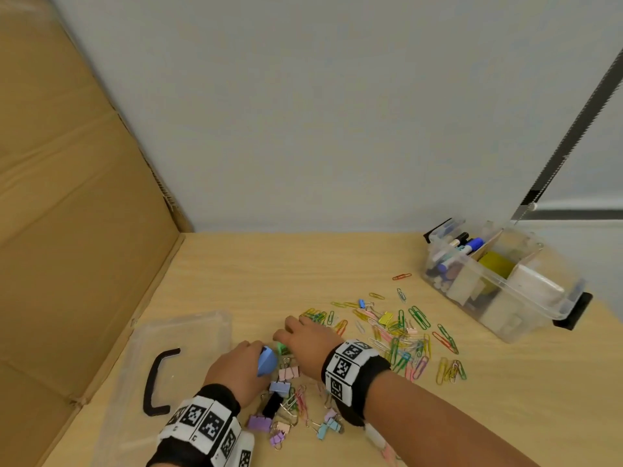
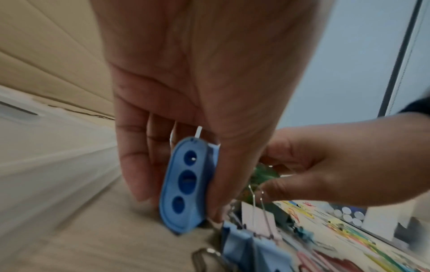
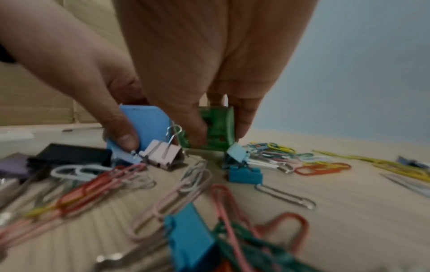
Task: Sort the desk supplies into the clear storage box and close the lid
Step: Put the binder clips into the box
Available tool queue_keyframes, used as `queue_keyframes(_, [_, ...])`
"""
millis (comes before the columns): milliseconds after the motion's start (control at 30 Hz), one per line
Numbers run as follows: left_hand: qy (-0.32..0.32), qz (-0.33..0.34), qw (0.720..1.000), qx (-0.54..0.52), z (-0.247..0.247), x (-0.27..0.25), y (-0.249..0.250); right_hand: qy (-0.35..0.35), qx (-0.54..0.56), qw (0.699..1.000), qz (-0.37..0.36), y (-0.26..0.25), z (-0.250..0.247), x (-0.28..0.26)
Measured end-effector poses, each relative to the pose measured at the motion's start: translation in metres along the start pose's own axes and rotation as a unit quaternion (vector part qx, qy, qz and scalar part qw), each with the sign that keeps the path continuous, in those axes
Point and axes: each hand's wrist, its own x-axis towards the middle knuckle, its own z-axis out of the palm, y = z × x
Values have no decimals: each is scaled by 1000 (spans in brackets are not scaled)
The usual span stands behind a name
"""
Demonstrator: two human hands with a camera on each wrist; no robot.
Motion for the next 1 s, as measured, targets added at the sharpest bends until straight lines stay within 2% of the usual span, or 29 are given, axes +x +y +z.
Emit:
queue_keyframes(67, [16,-2,1000,-9,0,-1,0,57,88,994,25,6,-4,-11])
queue_keyframes(133, [45,3,998,-35,0,-2,3,120,175,976,51,14,-11,-28])
queue_keyframes(233, [89,25,991,-99,0,-6,15,188,248,948,68,36,-24,-55])
queue_keyframes(367, [99,77,976,-175,2,-9,37,263,329,901,104,76,-48,-97])
queue_keyframes(467, [110,97,967,-208,2,-9,60,284,330,885,166,119,-74,-131])
queue_keyframes(633, [144,103,959,-220,0,0,96,337,214,867,299,203,-116,-175])
queue_keyframes(700, [148,100,959,-222,0,4,107,322,164,860,361,230,-126,-188])
queue_keyframes(800, [146,97,958,-225,3,8,120,219,119,872,422,260,-127,-191])
queue_keyframes(933, [146,98,961,-213,7,9,129,70,99,894,431,281,-125,-173])
queue_keyframes(1000, [143,99,962,-210,10,6,133,28,103,894,436,291,-123,-162])
